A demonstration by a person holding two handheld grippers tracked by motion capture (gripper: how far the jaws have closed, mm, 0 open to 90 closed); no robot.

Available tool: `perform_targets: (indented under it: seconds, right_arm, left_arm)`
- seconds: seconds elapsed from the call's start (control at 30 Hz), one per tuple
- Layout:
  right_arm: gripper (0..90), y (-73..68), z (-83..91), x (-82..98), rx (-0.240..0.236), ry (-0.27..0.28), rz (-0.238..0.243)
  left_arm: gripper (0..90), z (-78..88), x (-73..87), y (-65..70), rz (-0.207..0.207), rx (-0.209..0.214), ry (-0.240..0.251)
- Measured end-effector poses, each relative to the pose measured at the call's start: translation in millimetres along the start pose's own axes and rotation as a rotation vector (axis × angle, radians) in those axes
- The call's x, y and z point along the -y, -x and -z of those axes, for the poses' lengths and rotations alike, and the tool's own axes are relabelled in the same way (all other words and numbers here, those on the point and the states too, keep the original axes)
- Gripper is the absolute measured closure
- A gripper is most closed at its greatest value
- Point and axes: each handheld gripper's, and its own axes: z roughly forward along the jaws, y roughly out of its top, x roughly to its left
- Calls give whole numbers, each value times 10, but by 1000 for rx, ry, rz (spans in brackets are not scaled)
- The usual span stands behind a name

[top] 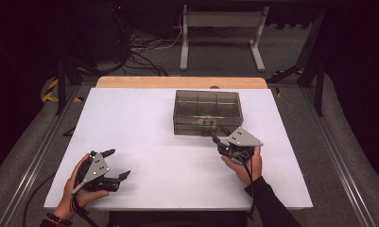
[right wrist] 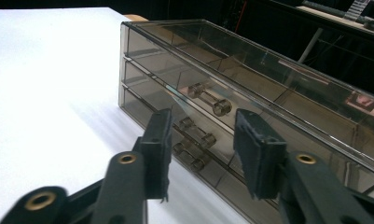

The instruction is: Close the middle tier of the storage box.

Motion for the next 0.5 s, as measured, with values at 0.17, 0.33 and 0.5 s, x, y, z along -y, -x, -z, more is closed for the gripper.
perform_targets:
  seconds: [0.17, 0.33, 0.5]
  right_arm:
    - [460, -17, 5, -2, 6, 5, -3]
    - [356, -34, 11, -6, 5, 13, -4]
    - [228, -48, 28, -3, 30, 30, -14]
  left_arm:
    - [127, -3, 0, 5, -1, 2, -3]
    - [127, -5, 1, 4, 0, 2, -4]
    - [127, -6, 2, 10, -2, 6, -6]
